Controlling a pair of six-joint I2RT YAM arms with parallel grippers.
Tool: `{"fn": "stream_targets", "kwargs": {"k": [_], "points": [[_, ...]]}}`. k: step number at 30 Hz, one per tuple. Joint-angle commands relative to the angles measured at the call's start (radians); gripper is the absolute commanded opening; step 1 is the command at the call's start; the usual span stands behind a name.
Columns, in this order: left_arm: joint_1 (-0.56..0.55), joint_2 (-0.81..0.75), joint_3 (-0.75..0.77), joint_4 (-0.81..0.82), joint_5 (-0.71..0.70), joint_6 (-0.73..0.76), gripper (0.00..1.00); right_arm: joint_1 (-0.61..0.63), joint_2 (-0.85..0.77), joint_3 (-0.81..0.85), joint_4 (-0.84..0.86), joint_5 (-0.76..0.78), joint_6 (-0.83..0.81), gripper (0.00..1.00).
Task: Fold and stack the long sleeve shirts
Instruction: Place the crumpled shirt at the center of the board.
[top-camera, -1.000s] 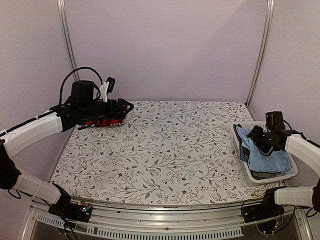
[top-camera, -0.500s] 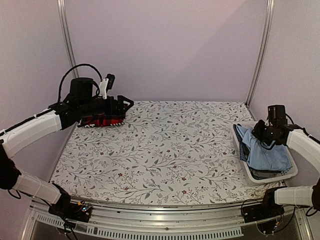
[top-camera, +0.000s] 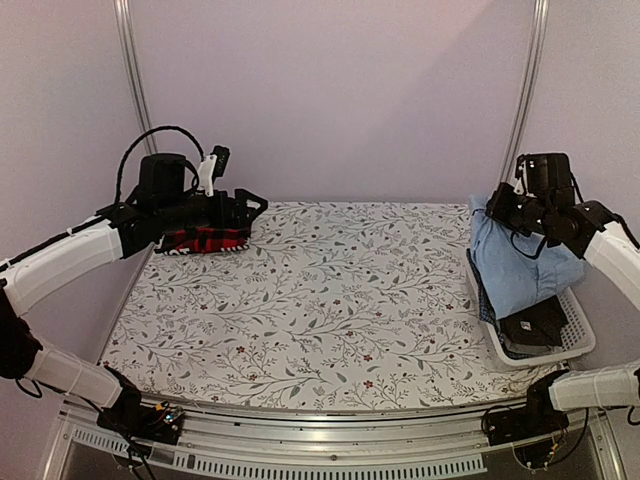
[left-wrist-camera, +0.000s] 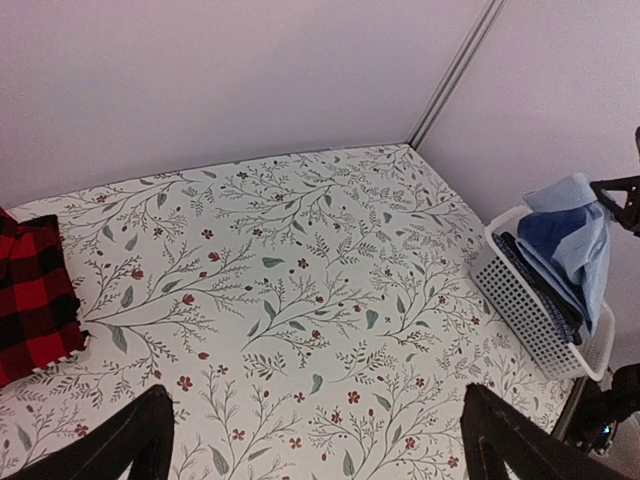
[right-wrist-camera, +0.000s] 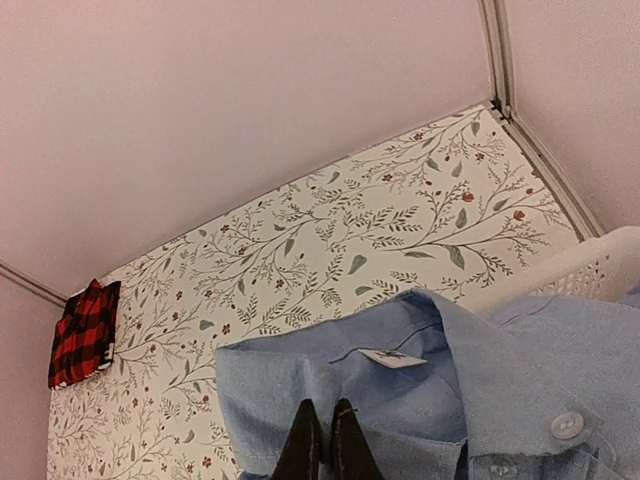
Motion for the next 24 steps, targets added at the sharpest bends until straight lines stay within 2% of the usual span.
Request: {"fn": "stream_targets", "kwargs": {"k": [1, 5, 10, 13, 16, 21, 24], "points": [[0.010, 0.004, 0.027, 0.010, 0.015, 0.000, 1.00, 0.171, 0.058, 0.178, 0.008, 0.152, -0.042, 0.00], [0.011, 0.000, 0.031, -0.002, -0.002, 0.001, 1.00, 0.327, 0.165, 0.357, 0.037, 0.170, -0.128, 0.00], [0.012, -0.015, 0.038, -0.017, -0.026, 0.001, 1.00, 0.530, 0.386, 0.666, 0.044, 0.177, -0.312, 0.00], [0.014, -0.025, 0.054, -0.037, -0.048, 0.003, 1.00, 0.625, 0.509, 0.866, 0.039, 0.106, -0.408, 0.00], [0.016, -0.037, 0.071, -0.057, -0.070, 0.009, 1.00, 0.647, 0.580, 0.990, 0.061, -0.045, -0.431, 0.00], [0.017, -0.062, 0.081, -0.072, -0.086, 0.013, 1.00, 0.602, 0.551, 0.889, 0.141, -0.158, -0.417, 0.00], [0.017, -0.058, 0.076, -0.073, -0.085, 0.010, 1.00, 0.477, 0.520, 0.719, 0.204, -0.381, -0.322, 0.00]]}}
